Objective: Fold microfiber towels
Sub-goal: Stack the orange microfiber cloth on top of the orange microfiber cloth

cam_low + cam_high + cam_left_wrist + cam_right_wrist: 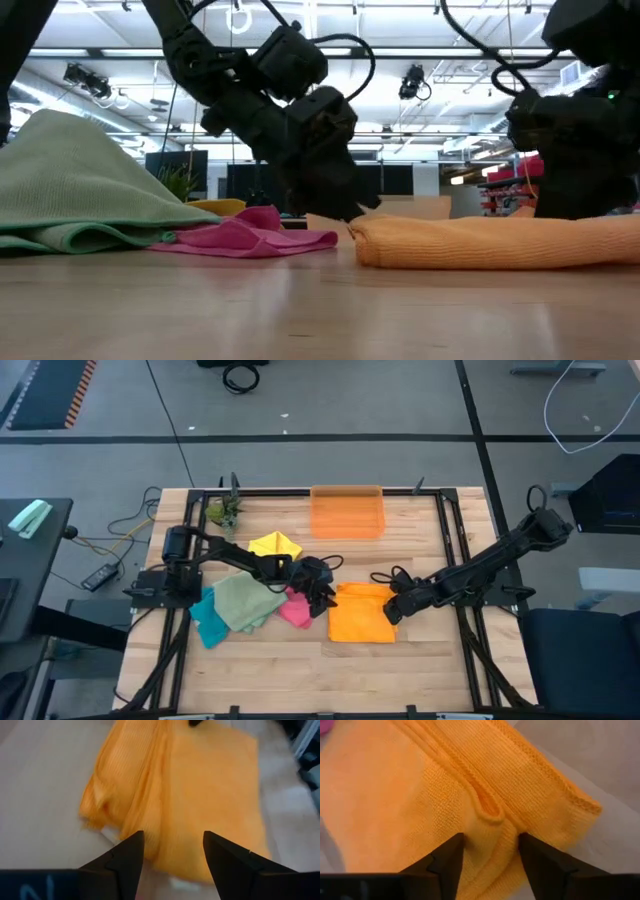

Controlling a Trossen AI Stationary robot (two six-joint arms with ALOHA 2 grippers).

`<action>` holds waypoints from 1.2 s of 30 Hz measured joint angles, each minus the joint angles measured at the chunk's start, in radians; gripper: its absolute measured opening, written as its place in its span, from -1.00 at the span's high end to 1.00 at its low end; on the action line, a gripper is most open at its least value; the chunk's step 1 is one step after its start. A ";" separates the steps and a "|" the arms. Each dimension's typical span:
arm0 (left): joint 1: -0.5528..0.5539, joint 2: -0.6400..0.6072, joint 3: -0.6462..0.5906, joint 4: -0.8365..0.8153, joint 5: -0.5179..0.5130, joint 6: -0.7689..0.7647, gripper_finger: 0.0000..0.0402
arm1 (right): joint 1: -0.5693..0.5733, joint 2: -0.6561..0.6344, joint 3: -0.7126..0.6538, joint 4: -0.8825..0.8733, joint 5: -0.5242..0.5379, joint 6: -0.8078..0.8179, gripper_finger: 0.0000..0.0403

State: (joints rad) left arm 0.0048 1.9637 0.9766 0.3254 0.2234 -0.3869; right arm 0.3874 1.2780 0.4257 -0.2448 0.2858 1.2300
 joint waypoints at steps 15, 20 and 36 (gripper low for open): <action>-0.014 0.050 -0.001 0.029 0.000 -0.008 0.14 | -0.002 -0.016 0.000 0.007 0.013 -0.055 0.78; -0.014 0.052 -0.002 0.068 0.000 -0.002 0.50 | -0.002 -0.023 0.000 0.003 0.016 -0.056 0.79; -0.014 -0.034 -0.001 0.073 0.099 0.012 0.93 | 0.002 -0.081 0.069 -0.036 -0.001 -0.106 0.79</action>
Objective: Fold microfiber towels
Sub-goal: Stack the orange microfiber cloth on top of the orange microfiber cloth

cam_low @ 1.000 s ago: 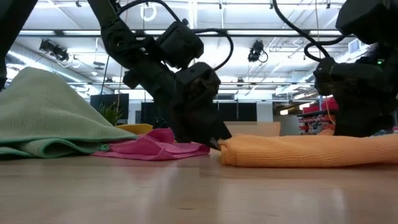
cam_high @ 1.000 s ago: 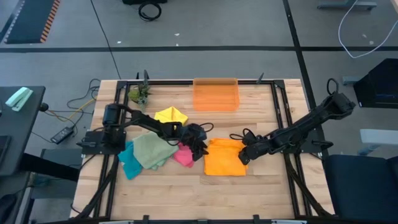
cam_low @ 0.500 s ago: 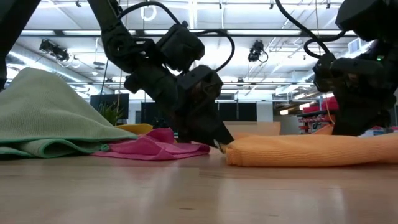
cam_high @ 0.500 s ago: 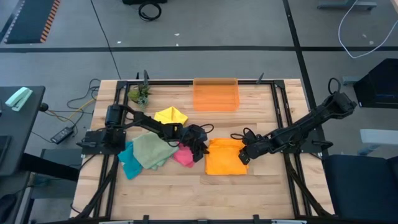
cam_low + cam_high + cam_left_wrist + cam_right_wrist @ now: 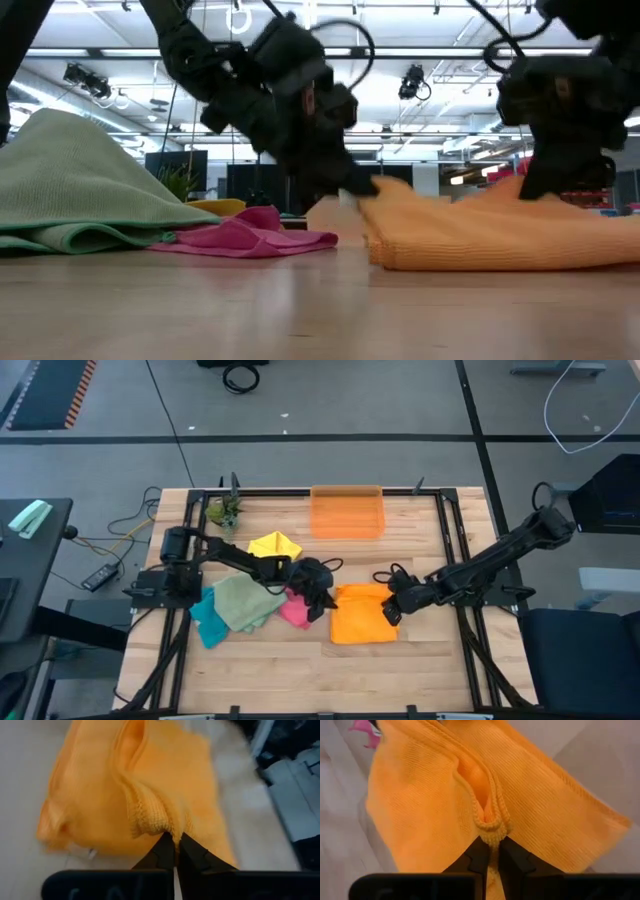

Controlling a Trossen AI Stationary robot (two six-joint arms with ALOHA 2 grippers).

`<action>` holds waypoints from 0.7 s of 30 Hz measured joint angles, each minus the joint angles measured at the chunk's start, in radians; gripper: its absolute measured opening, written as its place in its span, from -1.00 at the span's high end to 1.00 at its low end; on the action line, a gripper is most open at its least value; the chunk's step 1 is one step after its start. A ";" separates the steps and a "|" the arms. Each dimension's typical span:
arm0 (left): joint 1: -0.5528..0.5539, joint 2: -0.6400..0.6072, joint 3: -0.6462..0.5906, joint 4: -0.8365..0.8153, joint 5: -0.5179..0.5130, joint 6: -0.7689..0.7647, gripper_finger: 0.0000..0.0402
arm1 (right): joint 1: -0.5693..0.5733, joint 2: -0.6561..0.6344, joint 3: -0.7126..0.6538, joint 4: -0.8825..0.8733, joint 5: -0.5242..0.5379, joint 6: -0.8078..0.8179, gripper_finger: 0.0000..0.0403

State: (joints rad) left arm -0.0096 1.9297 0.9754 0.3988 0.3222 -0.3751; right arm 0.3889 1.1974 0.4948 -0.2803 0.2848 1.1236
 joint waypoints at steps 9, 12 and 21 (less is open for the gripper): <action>0.046 -0.072 0.001 -0.011 -0.003 0.017 0.95 | -0.001 -0.023 0.120 -0.312 0.082 -0.001 0.79; 0.058 -0.065 0.001 -0.015 -0.012 -0.010 0.90 | -0.008 -0.023 0.137 -0.353 0.090 -0.001 0.79; 0.043 -0.063 -0.001 -0.037 -0.053 -0.032 0.93 | -0.072 -0.002 0.137 -0.375 0.105 -0.028 0.79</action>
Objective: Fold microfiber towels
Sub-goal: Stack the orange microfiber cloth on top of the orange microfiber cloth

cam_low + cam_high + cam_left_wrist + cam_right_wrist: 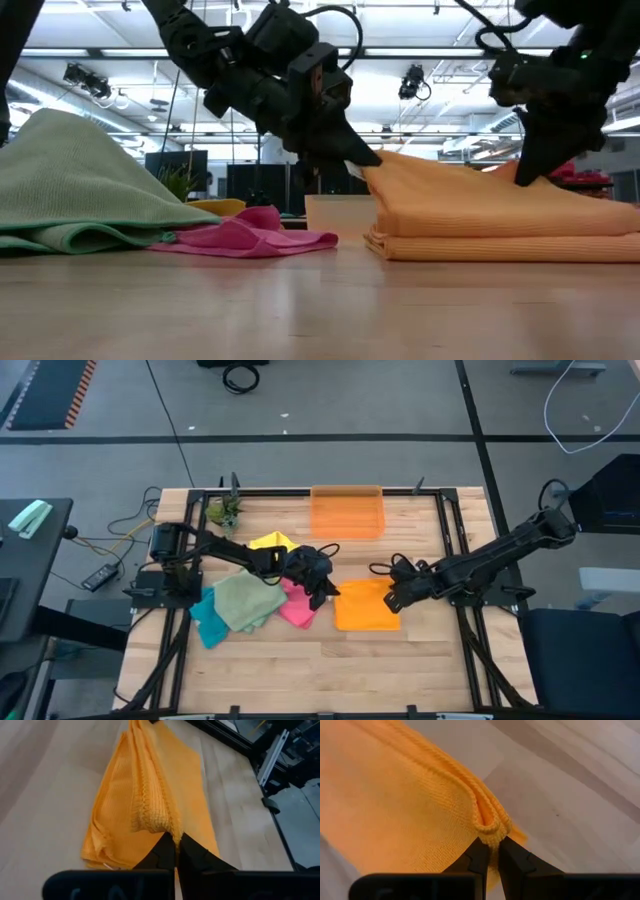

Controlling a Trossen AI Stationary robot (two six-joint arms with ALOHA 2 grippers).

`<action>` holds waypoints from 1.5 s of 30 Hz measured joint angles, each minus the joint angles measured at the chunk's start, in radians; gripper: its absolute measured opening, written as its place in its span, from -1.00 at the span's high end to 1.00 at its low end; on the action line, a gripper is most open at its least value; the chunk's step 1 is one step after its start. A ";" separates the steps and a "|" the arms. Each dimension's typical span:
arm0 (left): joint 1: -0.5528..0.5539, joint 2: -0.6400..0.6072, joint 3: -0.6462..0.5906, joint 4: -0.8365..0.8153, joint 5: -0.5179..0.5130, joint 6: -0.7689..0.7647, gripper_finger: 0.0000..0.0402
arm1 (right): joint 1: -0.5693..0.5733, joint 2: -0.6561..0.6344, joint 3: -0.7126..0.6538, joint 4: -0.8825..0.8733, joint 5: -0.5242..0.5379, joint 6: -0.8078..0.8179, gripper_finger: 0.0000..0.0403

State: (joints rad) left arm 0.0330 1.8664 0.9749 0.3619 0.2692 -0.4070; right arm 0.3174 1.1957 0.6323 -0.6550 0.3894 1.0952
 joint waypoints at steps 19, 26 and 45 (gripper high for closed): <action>0.034 0.000 0.000 0.010 -0.115 0.089 0.04 | -0.078 0.047 0.000 -0.003 -0.032 -0.010 0.20; -0.039 0.000 0.000 0.039 -0.164 0.214 0.22 | -0.108 -0.008 0.036 -0.084 -0.031 -0.076 -0.17; -0.050 -0.312 0.000 -0.505 -0.209 0.313 0.97 | 0.141 0.372 0.011 0.551 0.060 -0.001 0.94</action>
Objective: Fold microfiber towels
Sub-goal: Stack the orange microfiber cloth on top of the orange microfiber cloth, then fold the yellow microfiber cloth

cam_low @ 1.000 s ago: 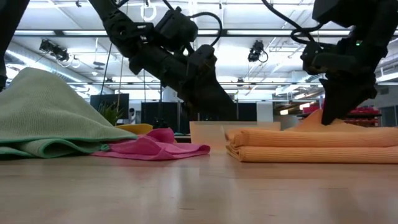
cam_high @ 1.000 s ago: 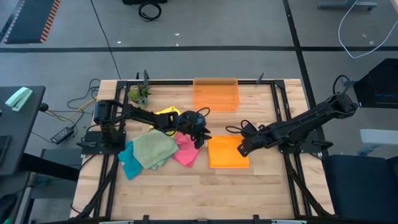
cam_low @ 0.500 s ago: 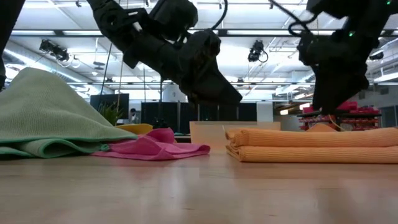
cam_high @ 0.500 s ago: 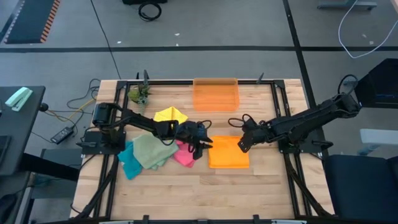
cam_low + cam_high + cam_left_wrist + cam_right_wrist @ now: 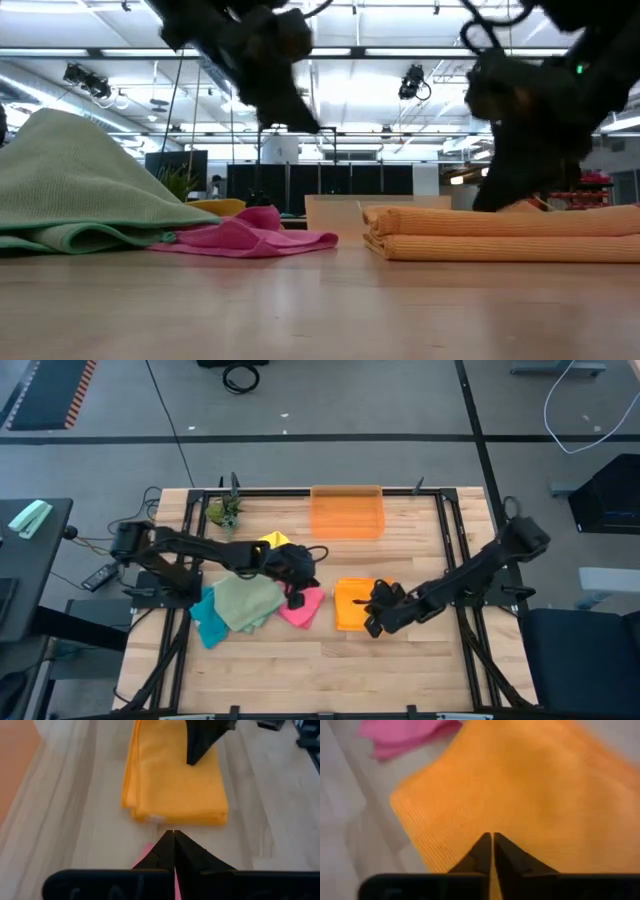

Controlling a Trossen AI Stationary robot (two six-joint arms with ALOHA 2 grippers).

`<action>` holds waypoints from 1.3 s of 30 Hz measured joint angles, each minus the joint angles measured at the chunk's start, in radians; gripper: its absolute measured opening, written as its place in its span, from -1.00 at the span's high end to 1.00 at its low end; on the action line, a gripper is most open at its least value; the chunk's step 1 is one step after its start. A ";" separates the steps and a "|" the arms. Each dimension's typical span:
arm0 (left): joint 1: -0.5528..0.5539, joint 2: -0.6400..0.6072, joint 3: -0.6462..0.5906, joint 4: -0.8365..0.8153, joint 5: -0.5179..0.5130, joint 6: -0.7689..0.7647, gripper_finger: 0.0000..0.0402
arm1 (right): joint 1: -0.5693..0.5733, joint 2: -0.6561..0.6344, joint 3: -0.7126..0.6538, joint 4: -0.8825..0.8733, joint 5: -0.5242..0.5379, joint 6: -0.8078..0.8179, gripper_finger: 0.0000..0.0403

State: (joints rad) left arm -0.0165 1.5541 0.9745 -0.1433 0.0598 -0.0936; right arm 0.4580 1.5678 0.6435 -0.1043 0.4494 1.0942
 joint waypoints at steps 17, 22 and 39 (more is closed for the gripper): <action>0.088 -0.221 -0.304 -0.066 -0.425 0.023 0.54 | -0.215 -0.105 -0.021 -0.461 -0.029 -0.187 0.97; 0.143 -0.179 -0.303 -0.078 -0.307 0.232 0.23 | -0.358 -0.164 -0.042 -0.455 -0.034 -0.315 0.97; 0.159 -0.101 -0.307 -0.054 -0.299 0.363 0.64 | -0.303 -0.589 0.038 -0.468 -0.040 -0.339 0.93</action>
State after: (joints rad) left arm 0.1423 1.4535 0.6678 -0.1972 -0.2388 0.2696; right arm 0.1545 0.9784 0.6811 -0.5720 0.4094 0.7553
